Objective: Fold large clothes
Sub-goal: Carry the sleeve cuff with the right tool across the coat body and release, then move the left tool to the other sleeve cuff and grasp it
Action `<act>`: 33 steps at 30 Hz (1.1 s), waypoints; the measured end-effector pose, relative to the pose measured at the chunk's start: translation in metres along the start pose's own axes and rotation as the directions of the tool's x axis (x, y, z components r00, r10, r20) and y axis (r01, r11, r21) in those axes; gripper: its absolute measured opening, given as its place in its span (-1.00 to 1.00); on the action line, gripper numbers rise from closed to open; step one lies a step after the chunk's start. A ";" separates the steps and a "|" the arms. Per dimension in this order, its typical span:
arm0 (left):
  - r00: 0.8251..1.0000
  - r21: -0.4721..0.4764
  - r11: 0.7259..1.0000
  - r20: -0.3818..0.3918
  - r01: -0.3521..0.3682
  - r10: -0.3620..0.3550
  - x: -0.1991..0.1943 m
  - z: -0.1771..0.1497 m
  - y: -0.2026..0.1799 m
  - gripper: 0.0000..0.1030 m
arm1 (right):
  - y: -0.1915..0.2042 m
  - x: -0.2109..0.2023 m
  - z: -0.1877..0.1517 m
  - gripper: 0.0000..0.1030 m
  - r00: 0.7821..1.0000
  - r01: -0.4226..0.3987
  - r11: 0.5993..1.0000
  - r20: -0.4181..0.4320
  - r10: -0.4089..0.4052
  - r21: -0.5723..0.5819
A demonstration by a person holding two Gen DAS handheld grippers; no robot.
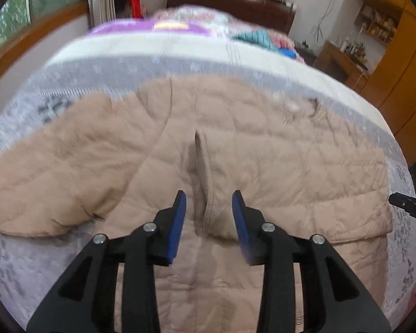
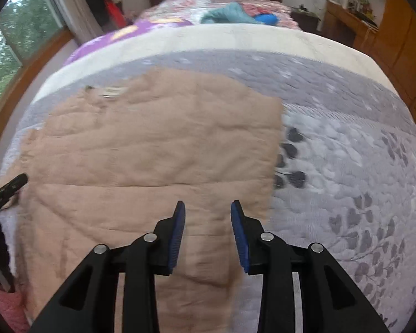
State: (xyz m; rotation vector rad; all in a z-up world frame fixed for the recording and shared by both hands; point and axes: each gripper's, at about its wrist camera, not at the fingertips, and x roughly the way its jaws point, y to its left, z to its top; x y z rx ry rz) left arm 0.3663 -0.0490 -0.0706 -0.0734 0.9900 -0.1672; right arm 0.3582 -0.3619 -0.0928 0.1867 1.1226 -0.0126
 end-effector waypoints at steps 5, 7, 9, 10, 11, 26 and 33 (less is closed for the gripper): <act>0.998 0.060 0.997 -0.038 0.051 -0.049 0.008 0.001 -0.032 -0.33 | 0.040 0.018 -0.001 -0.34 0.997 -0.031 0.997 -0.066 0.026 -0.073; 0.997 0.064 0.997 -0.073 0.040 -0.036 0.026 -0.003 -0.035 -0.33 | 0.048 0.030 -0.002 -0.34 0.996 -0.021 0.997 -0.090 0.014 -0.080; 0.993 0.057 0.998 -0.115 0.034 -0.028 0.046 -0.007 -0.033 -0.33 | 0.048 0.044 -0.005 -0.33 0.993 -0.010 0.997 -0.119 0.001 -0.071; 0.992 0.056 0.998 -0.125 0.038 -0.031 0.052 -0.008 -0.032 -0.34 | 0.049 0.049 -0.005 -0.33 0.992 -0.005 0.998 -0.125 -0.004 -0.068; 0.990 0.056 0.997 -0.137 0.051 -0.043 0.059 -0.010 -0.031 -0.33 | 0.050 0.055 -0.006 -0.33 0.991 -0.001 0.998 -0.131 -0.007 -0.064; 0.996 0.028 0.998 -0.065 0.062 -0.060 0.004 -0.013 0.013 0.26 | 0.083 0.038 -0.001 -0.23 0.993 0.090 0.995 -0.073 -0.094 -0.052; 0.995 -0.240 0.966 -0.043 -0.094 0.086 -0.045 -0.048 0.165 0.29 | 0.115 0.023 -0.003 -0.14 0.995 0.061 0.987 -0.070 -0.072 -0.148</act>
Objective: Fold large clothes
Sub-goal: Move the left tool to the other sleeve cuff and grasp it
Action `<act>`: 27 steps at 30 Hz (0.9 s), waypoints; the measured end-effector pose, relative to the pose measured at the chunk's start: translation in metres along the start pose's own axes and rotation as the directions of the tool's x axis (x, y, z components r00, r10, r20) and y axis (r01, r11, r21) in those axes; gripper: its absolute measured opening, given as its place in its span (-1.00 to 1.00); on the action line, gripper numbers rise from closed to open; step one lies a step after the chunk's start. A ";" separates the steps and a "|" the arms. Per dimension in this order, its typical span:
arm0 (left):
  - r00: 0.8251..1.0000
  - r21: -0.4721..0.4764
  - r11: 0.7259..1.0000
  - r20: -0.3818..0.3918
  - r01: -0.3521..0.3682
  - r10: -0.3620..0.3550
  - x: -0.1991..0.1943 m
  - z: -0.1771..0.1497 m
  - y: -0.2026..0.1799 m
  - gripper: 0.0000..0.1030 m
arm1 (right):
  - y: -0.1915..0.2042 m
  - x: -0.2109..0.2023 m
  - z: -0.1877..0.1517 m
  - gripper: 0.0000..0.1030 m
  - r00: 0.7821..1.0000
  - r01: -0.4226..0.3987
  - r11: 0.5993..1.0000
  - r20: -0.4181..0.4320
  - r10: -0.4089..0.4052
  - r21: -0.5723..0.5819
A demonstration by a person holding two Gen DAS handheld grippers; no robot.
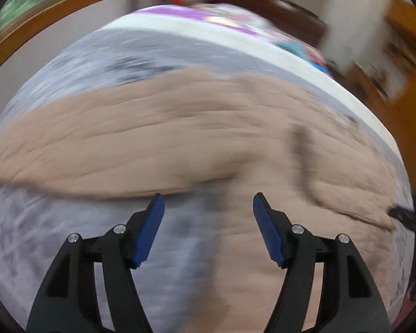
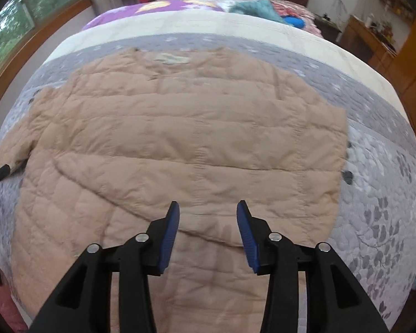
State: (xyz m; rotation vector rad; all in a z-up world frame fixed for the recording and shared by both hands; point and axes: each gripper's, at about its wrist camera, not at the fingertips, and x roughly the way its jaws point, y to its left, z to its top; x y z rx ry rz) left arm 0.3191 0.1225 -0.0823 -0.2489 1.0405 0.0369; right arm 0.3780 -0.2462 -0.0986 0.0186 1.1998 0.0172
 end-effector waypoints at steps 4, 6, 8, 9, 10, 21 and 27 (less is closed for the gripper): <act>0.996 -0.212 0.973 -0.009 -0.089 0.089 -0.005 -0.001 0.097 0.30 | 0.025 0.007 0.004 -0.14 1.000 -0.004 0.999 -0.019 0.003 -0.044; 0.995 -0.298 0.950 -0.015 -0.096 0.096 -0.004 -0.001 0.133 0.30 | 0.033 0.014 0.010 -0.14 1.000 0.013 0.998 -0.028 -0.015 -0.056; 0.994 -0.362 0.926 -0.015 -0.109 0.111 -0.001 0.003 0.163 0.30 | 0.042 0.023 0.016 -0.14 0.998 0.031 0.997 -0.046 -0.034 -0.068; 0.995 -0.396 0.913 -0.012 -0.100 0.104 0.002 0.005 0.178 0.30 | 0.044 0.026 0.018 -0.14 0.998 0.037 0.997 -0.053 -0.041 -0.072; 0.996 -0.414 0.907 -0.005 -0.082 0.088 0.004 0.006 0.186 0.30 | 0.048 0.031 0.020 -0.14 0.997 0.049 0.996 -0.062 -0.054 -0.080; 0.989 -0.477 0.872 0.032 -0.109 0.142 0.025 0.038 0.209 0.01 | 0.054 0.060 0.026 -0.11 0.990 0.084 0.992 -0.105 -0.095 -0.097; 0.987 -0.517 0.849 0.050 -0.105 0.153 0.024 0.037 0.219 -0.55 | 0.051 0.065 0.027 -0.10 0.989 0.076 0.993 -0.120 -0.086 -0.088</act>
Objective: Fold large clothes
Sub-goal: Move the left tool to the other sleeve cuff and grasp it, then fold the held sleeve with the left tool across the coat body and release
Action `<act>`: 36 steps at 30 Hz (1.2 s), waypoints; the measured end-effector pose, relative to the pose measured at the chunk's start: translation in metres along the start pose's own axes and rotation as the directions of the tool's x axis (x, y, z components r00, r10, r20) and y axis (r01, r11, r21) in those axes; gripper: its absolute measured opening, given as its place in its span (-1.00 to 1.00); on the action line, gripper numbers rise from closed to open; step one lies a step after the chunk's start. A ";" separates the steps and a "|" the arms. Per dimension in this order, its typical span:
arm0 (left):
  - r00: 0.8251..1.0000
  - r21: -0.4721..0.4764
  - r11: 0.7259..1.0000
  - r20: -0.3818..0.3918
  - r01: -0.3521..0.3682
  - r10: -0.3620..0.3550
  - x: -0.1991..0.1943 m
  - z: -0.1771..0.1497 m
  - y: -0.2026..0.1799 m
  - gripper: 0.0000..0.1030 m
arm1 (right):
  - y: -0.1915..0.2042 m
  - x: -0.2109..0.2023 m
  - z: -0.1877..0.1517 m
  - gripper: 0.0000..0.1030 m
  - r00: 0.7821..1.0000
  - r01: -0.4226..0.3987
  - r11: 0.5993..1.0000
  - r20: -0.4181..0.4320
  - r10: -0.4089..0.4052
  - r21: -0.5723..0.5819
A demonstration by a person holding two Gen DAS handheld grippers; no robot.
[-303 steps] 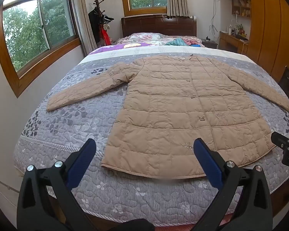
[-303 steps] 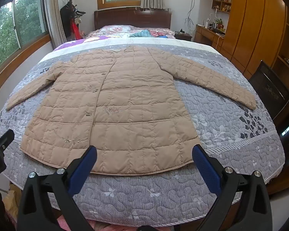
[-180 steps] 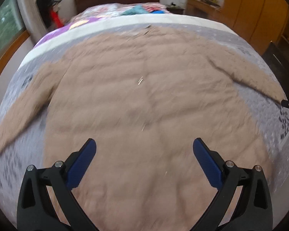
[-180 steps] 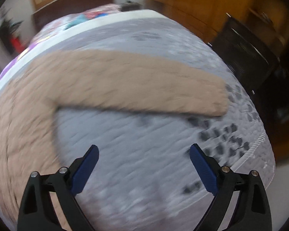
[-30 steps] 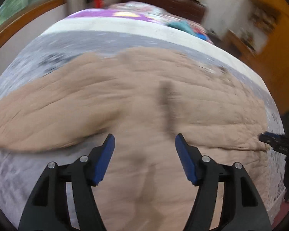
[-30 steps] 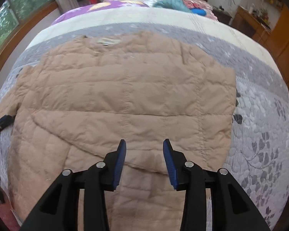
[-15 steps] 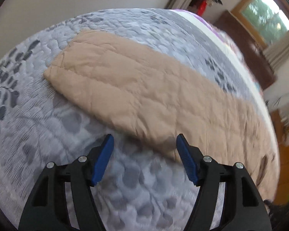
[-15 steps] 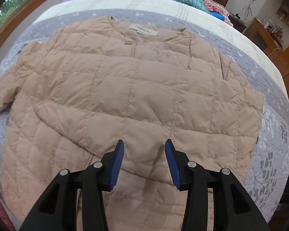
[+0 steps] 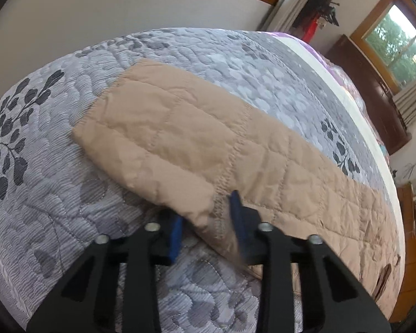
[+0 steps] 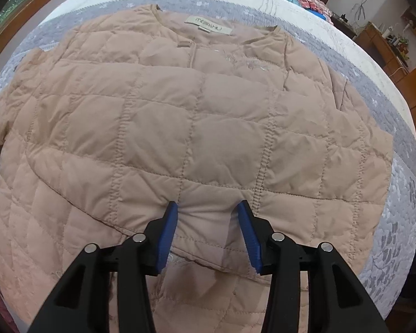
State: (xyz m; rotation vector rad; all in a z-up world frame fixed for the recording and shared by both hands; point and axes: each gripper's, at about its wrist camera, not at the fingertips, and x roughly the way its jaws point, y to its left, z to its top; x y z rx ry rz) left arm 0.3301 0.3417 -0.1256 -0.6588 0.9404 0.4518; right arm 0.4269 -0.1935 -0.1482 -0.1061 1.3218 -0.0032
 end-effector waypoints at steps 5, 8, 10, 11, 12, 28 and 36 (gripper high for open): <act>1.000 -0.016 0.999 0.009 0.030 -0.030 -0.004 0.000 0.006 -0.86 | -0.001 0.005 0.003 -0.09 1.000 0.000 1.000 0.007 0.000 0.001; 0.998 -0.033 0.998 0.024 0.060 -0.059 -0.011 0.001 0.008 -0.91 | 0.000 0.005 0.002 -0.09 1.000 -0.005 1.000 0.007 0.005 0.005; 0.996 -0.024 0.997 0.051 0.077 -0.076 -0.020 0.001 0.006 -0.92 | 0.000 0.006 0.001 -0.08 1.000 -0.010 1.000 0.006 0.010 0.006; 0.994 -0.008 0.996 0.073 0.085 -0.085 -0.027 0.001 0.003 -0.92 | 0.000 0.005 0.001 -0.08 1.000 -0.010 1.000 0.006 0.010 0.005; 0.991 0.009 0.996 0.094 0.092 -0.093 -0.035 0.001 0.000 -0.93 | -0.001 0.005 0.001 -0.08 1.000 -0.014 1.000 0.006 0.014 0.008; 0.952 0.504 0.859 0.212 0.087 -0.221 -0.117 -0.085 -0.172 -0.94 | -0.040 -0.022 -0.006 -0.08 1.000 -0.018 0.999 0.024 0.017 0.039; 0.946 0.690 0.703 0.083 0.174 -0.315 -0.109 -0.163 -0.277 -0.94 | -0.044 -0.027 -0.009 -0.08 0.999 -0.018 0.999 0.037 0.017 0.046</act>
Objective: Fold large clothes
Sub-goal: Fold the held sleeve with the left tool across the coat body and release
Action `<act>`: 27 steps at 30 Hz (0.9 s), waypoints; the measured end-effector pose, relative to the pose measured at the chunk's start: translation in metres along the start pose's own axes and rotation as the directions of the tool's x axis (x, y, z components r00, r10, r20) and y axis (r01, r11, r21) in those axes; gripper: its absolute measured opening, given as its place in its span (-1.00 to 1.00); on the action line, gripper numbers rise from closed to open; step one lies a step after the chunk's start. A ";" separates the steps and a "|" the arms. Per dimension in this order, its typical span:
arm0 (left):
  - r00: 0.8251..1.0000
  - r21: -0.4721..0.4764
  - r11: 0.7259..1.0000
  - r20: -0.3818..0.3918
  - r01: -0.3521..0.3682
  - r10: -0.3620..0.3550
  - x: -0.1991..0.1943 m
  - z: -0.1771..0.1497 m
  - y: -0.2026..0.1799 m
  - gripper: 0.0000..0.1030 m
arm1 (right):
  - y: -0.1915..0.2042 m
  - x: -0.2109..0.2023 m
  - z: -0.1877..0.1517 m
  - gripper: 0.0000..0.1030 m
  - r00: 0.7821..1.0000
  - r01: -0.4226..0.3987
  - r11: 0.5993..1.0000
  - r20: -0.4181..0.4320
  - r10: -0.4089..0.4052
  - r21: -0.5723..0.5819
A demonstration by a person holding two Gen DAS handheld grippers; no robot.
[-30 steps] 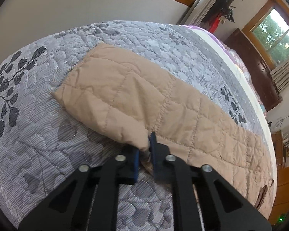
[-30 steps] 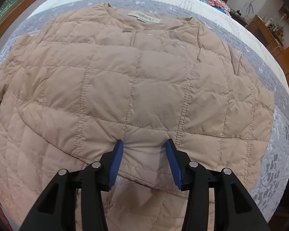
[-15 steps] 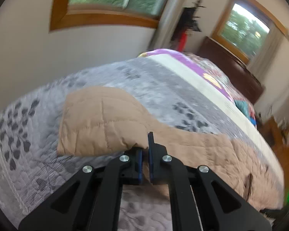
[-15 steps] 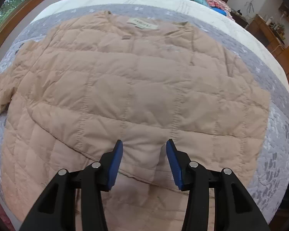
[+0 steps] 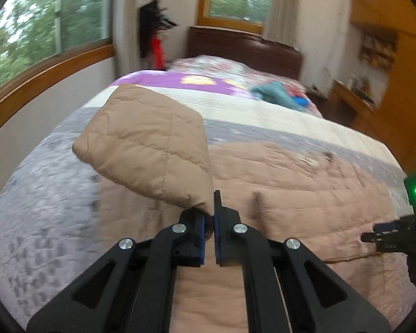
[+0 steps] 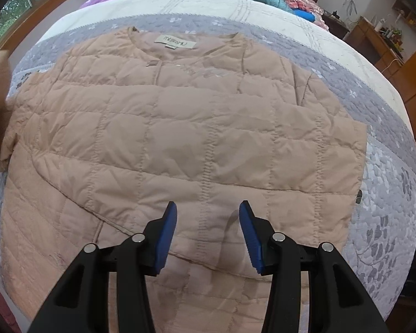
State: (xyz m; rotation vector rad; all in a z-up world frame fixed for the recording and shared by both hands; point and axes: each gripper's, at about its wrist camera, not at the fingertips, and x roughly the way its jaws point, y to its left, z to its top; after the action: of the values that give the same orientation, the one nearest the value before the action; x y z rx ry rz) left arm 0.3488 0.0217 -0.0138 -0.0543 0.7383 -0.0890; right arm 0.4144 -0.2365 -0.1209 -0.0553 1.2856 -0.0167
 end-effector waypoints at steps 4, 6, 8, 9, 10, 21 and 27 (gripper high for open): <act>0.999 0.049 0.998 -0.034 0.027 -0.025 0.032 -0.004 -0.037 -0.94 | -0.006 0.003 0.000 -0.08 1.000 0.003 1.000 -0.007 -0.003 0.007; 0.998 0.061 0.998 -0.058 0.032 -0.028 0.046 -0.006 -0.048 -0.94 | -0.009 0.007 0.001 -0.08 1.000 0.007 1.000 -0.014 -0.007 0.009; 0.995 0.070 0.997 -0.094 0.041 -0.034 0.065 -0.013 -0.056 -0.94 | -0.009 0.009 0.000 -0.08 1.000 0.007 1.000 -0.019 -0.006 0.009; 0.994 0.078 0.996 -0.108 0.044 -0.036 0.070 -0.017 -0.062 -0.94 | -0.010 0.010 0.000 -0.08 1.000 0.007 1.000 -0.021 -0.007 0.008; 0.991 0.088 0.995 -0.128 0.050 -0.038 0.078 -0.022 -0.068 -0.94 | -0.010 0.011 0.000 -0.08 1.000 0.007 1.000 -0.022 -0.007 0.008; 0.942 0.220 0.937 -0.256 0.273 -0.215 0.067 -0.056 -0.086 0.06 | -0.009 0.014 0.003 -0.06 0.999 -0.014 1.000 -0.035 0.014 0.012; 0.901 0.118 0.914 -0.255 0.388 -0.350 0.019 -0.062 -0.037 0.26 | 0.017 -0.011 0.013 -0.06 0.995 -0.101 0.995 -0.005 0.100 -0.020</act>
State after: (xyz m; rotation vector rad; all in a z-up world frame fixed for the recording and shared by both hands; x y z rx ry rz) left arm 0.3186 -0.0179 -0.0699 -0.0252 0.9432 -0.5296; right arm 0.4236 -0.2187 -0.1074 -0.0079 1.2917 0.0826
